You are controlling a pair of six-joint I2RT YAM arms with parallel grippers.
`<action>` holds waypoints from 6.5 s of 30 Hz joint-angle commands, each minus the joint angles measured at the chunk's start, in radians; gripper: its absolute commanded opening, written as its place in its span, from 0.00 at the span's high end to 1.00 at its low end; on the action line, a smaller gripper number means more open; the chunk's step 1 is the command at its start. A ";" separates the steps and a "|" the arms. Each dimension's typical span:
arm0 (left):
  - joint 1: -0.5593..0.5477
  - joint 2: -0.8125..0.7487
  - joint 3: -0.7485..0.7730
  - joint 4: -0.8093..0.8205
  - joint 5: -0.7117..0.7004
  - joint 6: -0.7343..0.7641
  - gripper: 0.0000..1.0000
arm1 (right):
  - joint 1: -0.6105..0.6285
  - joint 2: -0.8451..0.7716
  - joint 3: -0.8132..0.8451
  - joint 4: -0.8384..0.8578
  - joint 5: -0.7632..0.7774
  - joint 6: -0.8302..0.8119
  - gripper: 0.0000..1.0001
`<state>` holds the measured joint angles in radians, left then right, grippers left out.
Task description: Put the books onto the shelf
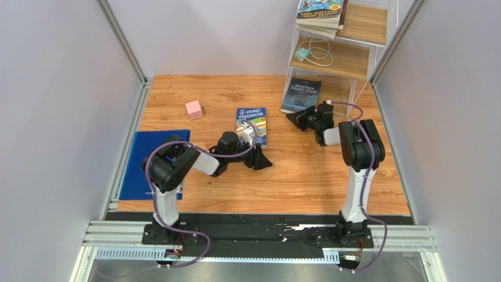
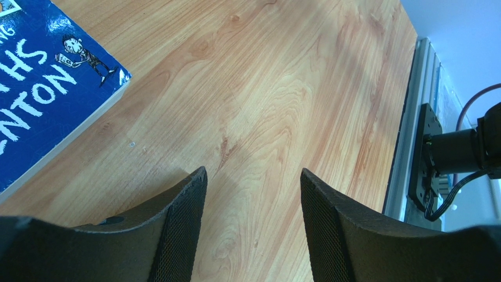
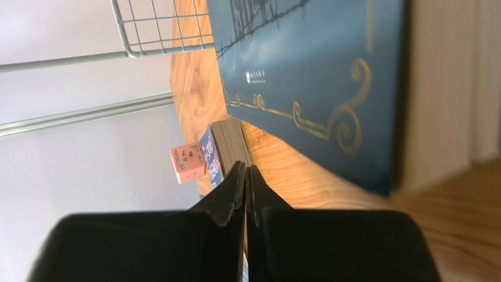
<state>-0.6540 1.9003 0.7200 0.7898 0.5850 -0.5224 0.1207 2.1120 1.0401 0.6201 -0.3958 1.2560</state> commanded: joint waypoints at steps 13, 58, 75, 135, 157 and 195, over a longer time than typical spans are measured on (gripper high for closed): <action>-0.001 -0.004 -0.007 0.057 0.022 0.002 0.35 | -0.012 0.138 0.241 -0.144 0.029 -0.024 1.00; 0.332 0.095 0.515 -1.038 -0.249 0.055 1.00 | 0.227 0.085 0.123 -0.105 -0.153 -0.156 0.49; 0.330 0.089 0.561 -1.051 -0.244 0.058 1.00 | 0.318 0.057 0.265 -0.166 -0.336 -0.234 0.61; 0.218 -0.670 0.217 -0.564 -0.165 -0.130 1.00 | 0.229 -0.711 -0.196 -0.286 -0.249 -0.345 0.26; 0.205 -0.587 0.302 -0.344 -0.040 -0.297 1.00 | 0.336 -0.957 -0.627 0.219 -0.057 -0.086 0.07; 0.209 -0.455 0.404 -0.371 0.065 -0.312 1.00 | 0.456 -0.728 -0.569 0.533 0.014 -0.064 0.15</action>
<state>-0.4381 1.4540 1.0409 0.3584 0.6212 -0.8368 0.5728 1.4048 0.4885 1.0100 -0.3965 1.1828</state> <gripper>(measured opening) 0.342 0.854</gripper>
